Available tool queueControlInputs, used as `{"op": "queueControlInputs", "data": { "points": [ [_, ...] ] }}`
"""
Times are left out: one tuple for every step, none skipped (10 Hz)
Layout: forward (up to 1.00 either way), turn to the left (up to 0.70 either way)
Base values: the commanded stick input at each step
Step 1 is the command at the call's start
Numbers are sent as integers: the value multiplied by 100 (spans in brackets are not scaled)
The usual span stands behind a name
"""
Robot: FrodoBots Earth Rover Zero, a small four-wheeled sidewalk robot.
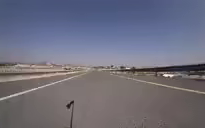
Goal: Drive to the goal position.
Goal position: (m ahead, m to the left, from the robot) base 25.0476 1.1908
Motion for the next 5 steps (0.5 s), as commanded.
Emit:
{"op": "queueControlInputs", "data": {
  "points": [
    [100,0],
    [100,0],
    [100,0],
    [100,0],
    [100,0]
  ]
}}
